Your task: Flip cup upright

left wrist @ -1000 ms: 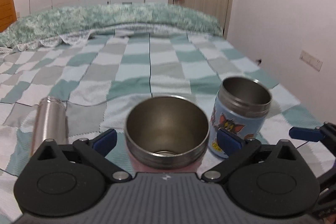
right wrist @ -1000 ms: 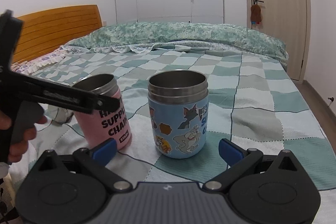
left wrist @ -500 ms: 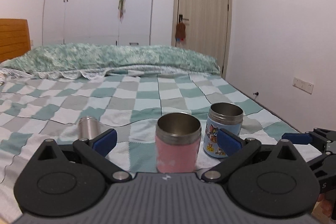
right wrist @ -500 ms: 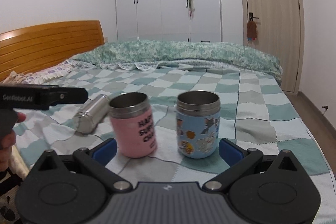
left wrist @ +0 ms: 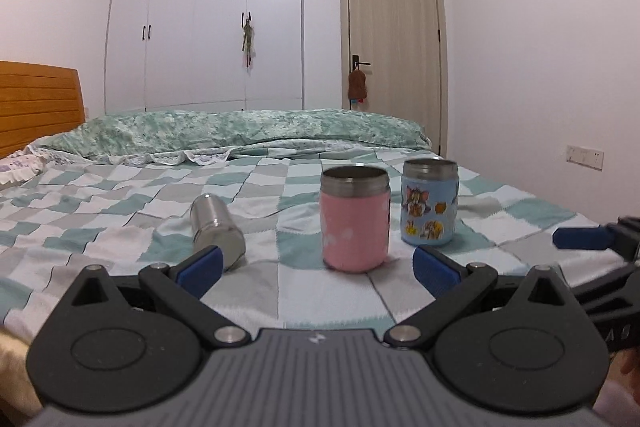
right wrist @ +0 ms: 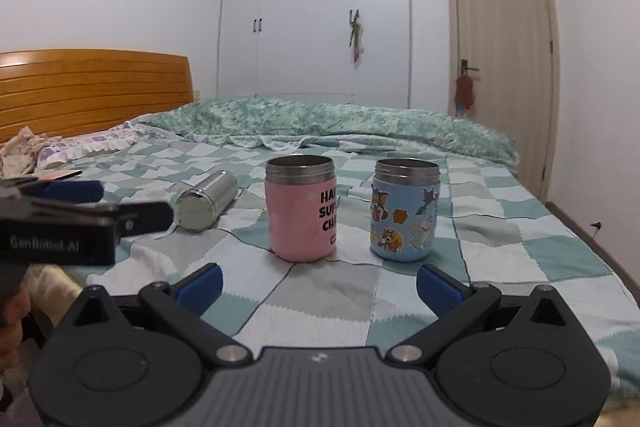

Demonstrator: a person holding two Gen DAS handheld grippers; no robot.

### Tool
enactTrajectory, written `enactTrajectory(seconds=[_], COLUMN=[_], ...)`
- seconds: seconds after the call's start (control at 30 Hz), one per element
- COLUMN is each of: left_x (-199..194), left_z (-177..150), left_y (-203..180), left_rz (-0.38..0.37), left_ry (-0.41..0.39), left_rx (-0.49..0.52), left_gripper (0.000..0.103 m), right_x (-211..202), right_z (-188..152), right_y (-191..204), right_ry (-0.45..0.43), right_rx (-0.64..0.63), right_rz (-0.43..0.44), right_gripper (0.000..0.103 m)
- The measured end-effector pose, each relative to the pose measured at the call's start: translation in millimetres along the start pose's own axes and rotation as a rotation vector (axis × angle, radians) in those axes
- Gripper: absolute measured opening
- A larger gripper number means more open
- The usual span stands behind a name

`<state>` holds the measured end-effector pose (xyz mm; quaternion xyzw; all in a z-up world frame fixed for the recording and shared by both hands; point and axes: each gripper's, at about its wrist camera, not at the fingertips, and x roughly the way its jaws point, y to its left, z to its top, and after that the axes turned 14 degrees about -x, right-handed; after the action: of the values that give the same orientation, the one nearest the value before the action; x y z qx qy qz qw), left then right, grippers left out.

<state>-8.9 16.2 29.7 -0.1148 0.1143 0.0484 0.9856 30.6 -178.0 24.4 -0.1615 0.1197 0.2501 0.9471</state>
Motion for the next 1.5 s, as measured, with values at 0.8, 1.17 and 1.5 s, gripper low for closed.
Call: enactTrajectory(seconds=[0.8,1.17,1.5], left_x=[-6,-7,-7], left_z=[-45,-45,-45], left_y=[12,14,13], left_rz=[0.053,0.05,0.05], left_ry=[-0.082,-0.085,-0.086], left_rx=[0.003,-0.001,-0.001], left_gripper=[0.103,0.103,0.103], right_x=[-11,-14,-14], right_z=[-42,-43,-43], right_y=[5,7,6], right_ry=[-0.087,-0.098,-0.099], right_rx=[0.065,0.057,0.056], right_rz=[-0.111,-0.113,-0.114], right_gripper=[0.103,0.103,0.103])
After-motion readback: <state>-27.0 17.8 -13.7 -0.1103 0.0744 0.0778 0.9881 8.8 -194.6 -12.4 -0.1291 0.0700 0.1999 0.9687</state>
